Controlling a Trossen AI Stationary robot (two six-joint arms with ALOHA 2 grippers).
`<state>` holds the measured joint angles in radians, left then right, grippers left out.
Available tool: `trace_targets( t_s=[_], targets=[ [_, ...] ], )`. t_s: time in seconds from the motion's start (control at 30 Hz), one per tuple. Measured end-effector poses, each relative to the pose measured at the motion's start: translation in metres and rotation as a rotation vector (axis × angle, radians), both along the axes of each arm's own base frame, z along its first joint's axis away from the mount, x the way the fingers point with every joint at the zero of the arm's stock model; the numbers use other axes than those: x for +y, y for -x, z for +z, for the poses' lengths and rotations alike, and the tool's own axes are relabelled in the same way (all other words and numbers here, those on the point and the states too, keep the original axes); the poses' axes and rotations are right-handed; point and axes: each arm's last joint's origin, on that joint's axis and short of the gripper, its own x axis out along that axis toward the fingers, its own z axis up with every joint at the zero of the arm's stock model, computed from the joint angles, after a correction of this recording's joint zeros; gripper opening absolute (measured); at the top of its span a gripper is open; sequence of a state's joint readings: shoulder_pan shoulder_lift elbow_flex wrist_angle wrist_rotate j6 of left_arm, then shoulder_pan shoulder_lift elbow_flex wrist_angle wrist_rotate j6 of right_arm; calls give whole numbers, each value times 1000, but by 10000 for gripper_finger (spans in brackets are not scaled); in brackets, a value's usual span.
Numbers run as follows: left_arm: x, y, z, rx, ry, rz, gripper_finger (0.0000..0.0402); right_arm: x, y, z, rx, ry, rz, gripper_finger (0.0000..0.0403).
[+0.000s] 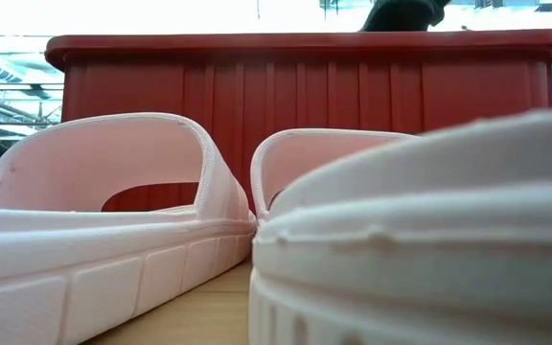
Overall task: Pick and place slides into bin
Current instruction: Put the black slide into the red organizer bin
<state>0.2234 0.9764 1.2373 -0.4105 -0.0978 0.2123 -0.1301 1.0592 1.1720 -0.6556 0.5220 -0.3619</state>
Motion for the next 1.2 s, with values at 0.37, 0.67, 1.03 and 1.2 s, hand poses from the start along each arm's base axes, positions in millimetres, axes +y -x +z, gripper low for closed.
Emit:
trace_targets(
  t_s=[0.37, 0.67, 1.03, 1.2],
  targets=[
    [19, 4, -2, 15, 2, 52, 248, -12, 6, -51, 160, -54, -84, 0],
    [33, 9, -1, -1, 11, 64, 248, -10, 9, -89, 222, -142, -78, 0],
    [43, 14, -1, -9, 27, 67, 248, -9, 14, -108, 275, -180, -60, 0],
    [44, 14, -1, -11, 33, 70, 248, -10, 18, -121, 304, -201, -76, 0]
  ],
)
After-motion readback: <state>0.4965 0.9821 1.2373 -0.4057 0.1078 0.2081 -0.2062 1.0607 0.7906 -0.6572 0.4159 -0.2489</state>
